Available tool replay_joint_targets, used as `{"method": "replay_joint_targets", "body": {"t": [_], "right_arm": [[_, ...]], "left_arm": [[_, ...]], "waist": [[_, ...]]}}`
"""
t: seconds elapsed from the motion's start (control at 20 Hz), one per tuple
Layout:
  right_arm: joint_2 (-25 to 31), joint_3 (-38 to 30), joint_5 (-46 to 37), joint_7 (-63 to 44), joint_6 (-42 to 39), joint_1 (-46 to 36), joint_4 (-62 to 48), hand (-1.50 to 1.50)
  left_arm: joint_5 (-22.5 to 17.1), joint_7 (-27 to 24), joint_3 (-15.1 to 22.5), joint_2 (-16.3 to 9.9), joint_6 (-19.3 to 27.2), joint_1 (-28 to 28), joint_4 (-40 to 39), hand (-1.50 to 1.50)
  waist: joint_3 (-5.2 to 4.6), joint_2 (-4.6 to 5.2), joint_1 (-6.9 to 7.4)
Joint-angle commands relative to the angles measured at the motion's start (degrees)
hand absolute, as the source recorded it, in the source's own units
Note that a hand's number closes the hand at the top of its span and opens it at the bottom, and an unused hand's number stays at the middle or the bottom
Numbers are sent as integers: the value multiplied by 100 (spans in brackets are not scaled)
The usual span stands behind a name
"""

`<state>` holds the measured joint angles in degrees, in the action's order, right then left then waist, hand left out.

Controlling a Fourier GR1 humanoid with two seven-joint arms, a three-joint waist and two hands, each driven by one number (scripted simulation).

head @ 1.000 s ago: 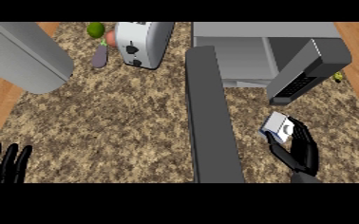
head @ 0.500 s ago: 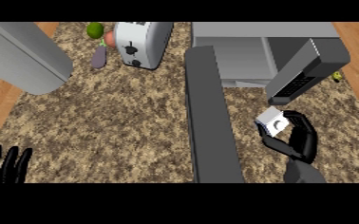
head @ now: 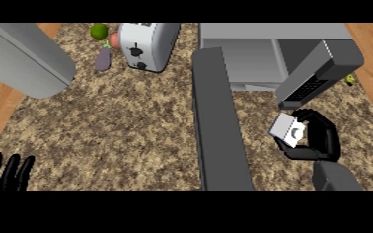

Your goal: Pick up the milk, place it into the microwave and close the microwave

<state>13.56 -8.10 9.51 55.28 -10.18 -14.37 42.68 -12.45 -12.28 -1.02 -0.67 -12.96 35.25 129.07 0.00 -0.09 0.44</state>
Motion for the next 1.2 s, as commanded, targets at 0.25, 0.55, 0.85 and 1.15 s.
{"method": "replay_joint_targets", "body": {"t": [0.25, 0.55, 0.85, 1.15], "right_arm": [[-290, 603, -32, -1218, 23, 252, 1866, 150], [-404, 841, -613, -1749, 887, 292, 2703, 150], [-506, 800, -816, -2746, 1219, -876, 2176, 150], [-647, 417, -967, -2320, 1401, -2364, 74, 150]], "left_arm": [[-124, -148, -133, 63, -167, 344, 56, -150], [-189, -134, -278, -2, -292, -10, -344, -150], [-322, 372, -354, 9, -45, -43, 238, -150], [-435, 208, -735, -94, -128, -557, -520, -150]], "waist": [[-6, -14, -15], [-3, -2, -22], [1, 10, 13], [3, 47, 88]]}}
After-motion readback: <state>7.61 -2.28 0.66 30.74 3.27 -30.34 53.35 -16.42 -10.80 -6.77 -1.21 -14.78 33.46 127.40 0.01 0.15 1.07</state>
